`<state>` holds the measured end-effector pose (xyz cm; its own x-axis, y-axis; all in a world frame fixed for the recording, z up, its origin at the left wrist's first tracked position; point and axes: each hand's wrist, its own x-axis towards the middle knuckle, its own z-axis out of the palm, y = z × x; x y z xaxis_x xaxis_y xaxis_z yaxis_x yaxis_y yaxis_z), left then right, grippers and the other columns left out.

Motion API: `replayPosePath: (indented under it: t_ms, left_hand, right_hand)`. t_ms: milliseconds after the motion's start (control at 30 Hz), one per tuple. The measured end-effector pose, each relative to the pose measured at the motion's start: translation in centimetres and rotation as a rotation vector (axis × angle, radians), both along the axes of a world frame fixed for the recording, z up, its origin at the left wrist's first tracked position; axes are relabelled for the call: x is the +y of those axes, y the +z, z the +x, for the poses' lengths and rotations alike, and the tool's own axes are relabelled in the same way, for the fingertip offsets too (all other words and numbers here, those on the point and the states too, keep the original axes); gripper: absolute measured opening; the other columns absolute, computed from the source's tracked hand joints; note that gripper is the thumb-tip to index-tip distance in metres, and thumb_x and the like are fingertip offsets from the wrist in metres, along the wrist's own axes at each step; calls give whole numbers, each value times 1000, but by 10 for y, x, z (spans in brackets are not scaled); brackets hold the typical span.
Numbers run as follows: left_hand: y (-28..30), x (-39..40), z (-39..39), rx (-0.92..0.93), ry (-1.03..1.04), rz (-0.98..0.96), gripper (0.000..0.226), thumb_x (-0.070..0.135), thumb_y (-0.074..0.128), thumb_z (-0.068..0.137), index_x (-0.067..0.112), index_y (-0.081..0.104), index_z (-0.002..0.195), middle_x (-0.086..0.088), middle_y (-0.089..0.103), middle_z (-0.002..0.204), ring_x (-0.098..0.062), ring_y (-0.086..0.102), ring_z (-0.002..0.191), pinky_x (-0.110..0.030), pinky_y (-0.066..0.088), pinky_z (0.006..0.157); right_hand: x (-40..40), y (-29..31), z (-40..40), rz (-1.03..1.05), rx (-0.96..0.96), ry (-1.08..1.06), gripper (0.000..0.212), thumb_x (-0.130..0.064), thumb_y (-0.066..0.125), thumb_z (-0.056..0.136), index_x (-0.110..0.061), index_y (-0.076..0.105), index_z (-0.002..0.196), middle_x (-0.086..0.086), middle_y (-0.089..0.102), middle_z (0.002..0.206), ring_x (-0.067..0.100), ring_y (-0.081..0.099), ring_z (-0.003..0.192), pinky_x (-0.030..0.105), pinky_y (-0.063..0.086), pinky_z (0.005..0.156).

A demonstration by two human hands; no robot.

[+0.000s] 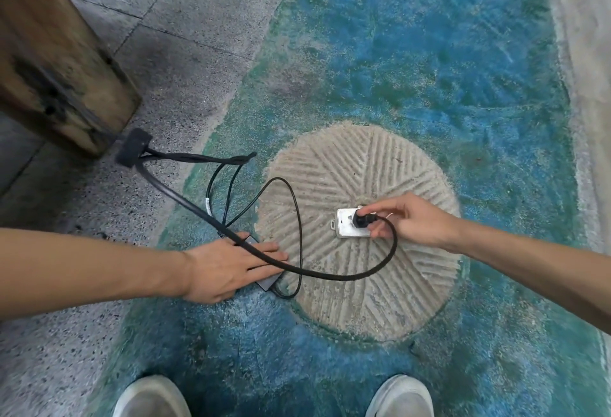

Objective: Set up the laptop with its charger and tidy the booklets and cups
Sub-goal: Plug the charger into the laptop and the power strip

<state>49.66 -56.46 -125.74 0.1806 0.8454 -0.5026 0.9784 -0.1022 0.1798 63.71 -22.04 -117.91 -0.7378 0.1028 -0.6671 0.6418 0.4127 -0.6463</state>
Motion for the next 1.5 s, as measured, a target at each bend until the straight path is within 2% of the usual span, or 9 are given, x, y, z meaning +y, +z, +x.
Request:
replayPosePath:
  t_ms: [133, 200, 333, 567, 733, 867, 1133, 1300, 1500]
  left_hand:
    - [-2, -1, 1, 35, -27, -14, 99, 29, 48, 99, 24, -37, 150, 1, -38, 161, -17, -35, 148, -55, -22, 112]
    - [-4, -2, 1, 48, -51, 12, 99, 33, 48, 100, 20, -36, 151, -1, -41, 159, -17, -39, 146, -55, -25, 112]
    - [-10, -5, 0, 36, -53, 115, 98, 37, 48, 97, 14, -28, 155, -4, -35, 163, -18, -35, 148, -50, -20, 120]
    - [-17, 0, -7, -19, -49, 229, 102, 47, 45, 77, 8, 1, 161, -9, -4, 170, -24, -1, 157, -44, -1, 122]
    - [-19, 6, -6, -27, -47, 280, 103, 53, 57, 85, 9, 5, 161, -7, -2, 171, -22, -1, 157, -44, 0, 123]
    - [-21, 9, -6, -25, -62, 318, 99, 55, 54, 90, 9, 4, 161, -8, -2, 171, -22, -1, 157, -43, 1, 123]
    - [-25, 8, -6, -103, -39, 263, 95, 46, 53, 91, 14, -2, 162, -4, -6, 171, -21, -4, 157, -49, 8, 125]
    - [-25, 15, -5, -63, -76, 246, 89, 51, 42, 98, 15, -10, 161, -3, -14, 170, -19, -14, 156, -43, -11, 123]
    - [-28, 21, -4, -63, -75, 315, 91, 55, 47, 96, 13, 0, 162, -5, -5, 171, -22, -5, 157, -45, 0, 124]
  right_hand:
    - [4, -9, 7, 278, 142, 249, 43, -34, 74, 91, -34, 66, 133, -1, 72, 116, 20, 67, 103, 42, 53, 94]
    - [3, -16, 9, 358, 230, 284, 45, -44, 66, 91, -34, 63, 135, -1, 68, 120, 18, 62, 107, 45, 51, 96]
    - [4, -31, 9, 518, 240, 458, 55, -71, 41, 91, -52, 48, 142, -16, 41, 156, 3, 39, 129, 43, 36, 113]
    - [13, -52, 8, 510, 286, 530, 51, -47, 47, 102, -59, 31, 148, -29, 26, 161, -4, 33, 135, 46, 32, 115]
    - [25, -51, -2, 344, 255, 601, 53, -71, 25, 98, -60, 30, 149, -29, 24, 163, 3, 25, 151, 59, 21, 122]
    - [29, -58, 0, 305, 253, 576, 51, -74, 33, 97, -66, 28, 147, -35, 12, 164, 3, 18, 152, 65, 16, 121]
    - [22, -66, 8, 381, 298, 490, 47, -70, 44, 95, -69, 35, 141, -35, 16, 162, 5, 26, 145, 53, 21, 118]
    - [19, -69, 14, 448, 304, 546, 51, -69, 39, 95, -66, 32, 145, -32, 15, 164, 5, 25, 147, 45, 20, 114]
    - [22, -77, 13, 458, 267, 544, 50, -72, 38, 95, -74, 22, 143, -35, 14, 162, 4, 21, 149, 49, 13, 116]
